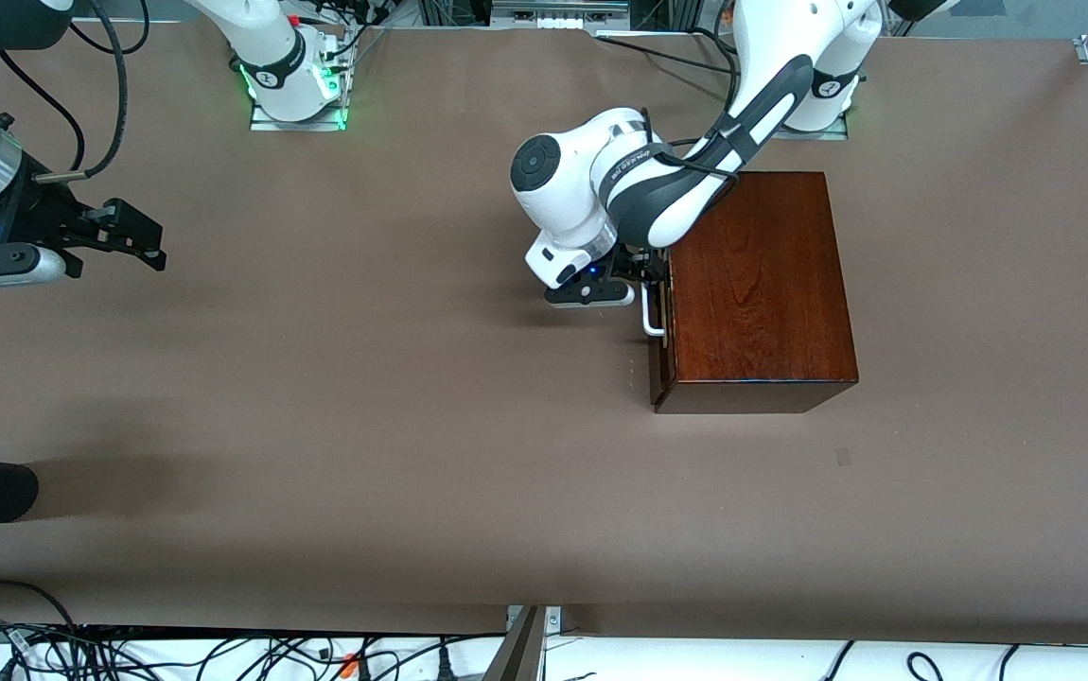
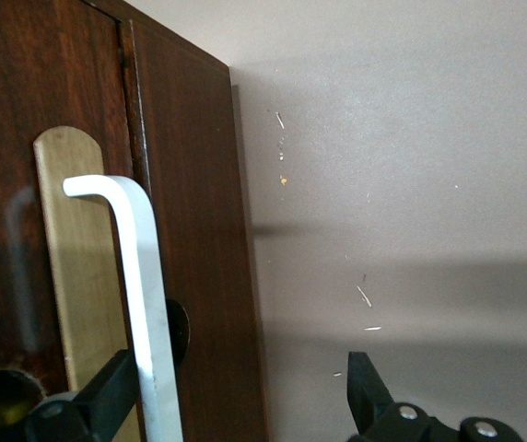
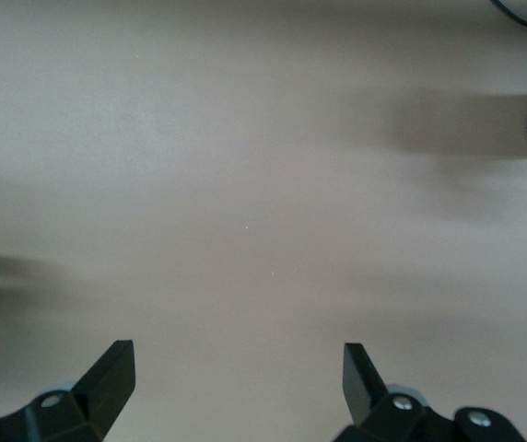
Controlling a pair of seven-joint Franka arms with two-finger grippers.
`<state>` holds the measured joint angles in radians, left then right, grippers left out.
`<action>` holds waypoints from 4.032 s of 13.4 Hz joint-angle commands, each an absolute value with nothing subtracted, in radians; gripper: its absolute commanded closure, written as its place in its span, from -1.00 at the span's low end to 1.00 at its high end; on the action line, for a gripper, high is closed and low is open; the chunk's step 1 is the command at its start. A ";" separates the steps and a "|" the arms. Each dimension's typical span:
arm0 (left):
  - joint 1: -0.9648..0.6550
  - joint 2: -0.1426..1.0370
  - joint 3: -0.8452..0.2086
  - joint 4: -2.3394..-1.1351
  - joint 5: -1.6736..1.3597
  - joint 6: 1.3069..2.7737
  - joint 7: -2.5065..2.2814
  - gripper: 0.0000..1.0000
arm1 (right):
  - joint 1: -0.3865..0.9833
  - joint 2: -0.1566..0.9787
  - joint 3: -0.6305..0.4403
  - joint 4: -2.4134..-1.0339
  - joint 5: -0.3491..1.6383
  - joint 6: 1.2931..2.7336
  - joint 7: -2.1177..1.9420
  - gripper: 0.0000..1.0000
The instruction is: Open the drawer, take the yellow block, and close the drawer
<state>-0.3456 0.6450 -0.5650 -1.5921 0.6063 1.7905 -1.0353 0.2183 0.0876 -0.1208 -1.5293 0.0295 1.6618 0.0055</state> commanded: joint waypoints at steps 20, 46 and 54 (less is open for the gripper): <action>-0.466 0.749 -0.566 -1.439 0.612 1.822 -1.223 -1.00 | 0.201 0.103 -0.115 -1.513 0.051 1.677 0.012 -1.00; -0.568 0.856 -0.568 -1.243 0.609 1.928 -1.269 -1.00 | 0.196 0.115 -0.138 -1.516 0.025 1.629 0.005 -1.00; -0.243 0.576 -0.728 -1.262 0.323 1.668 -1.021 -1.00 | 0.198 0.170 -0.138 -1.520 0.028 1.629 0.006 -1.00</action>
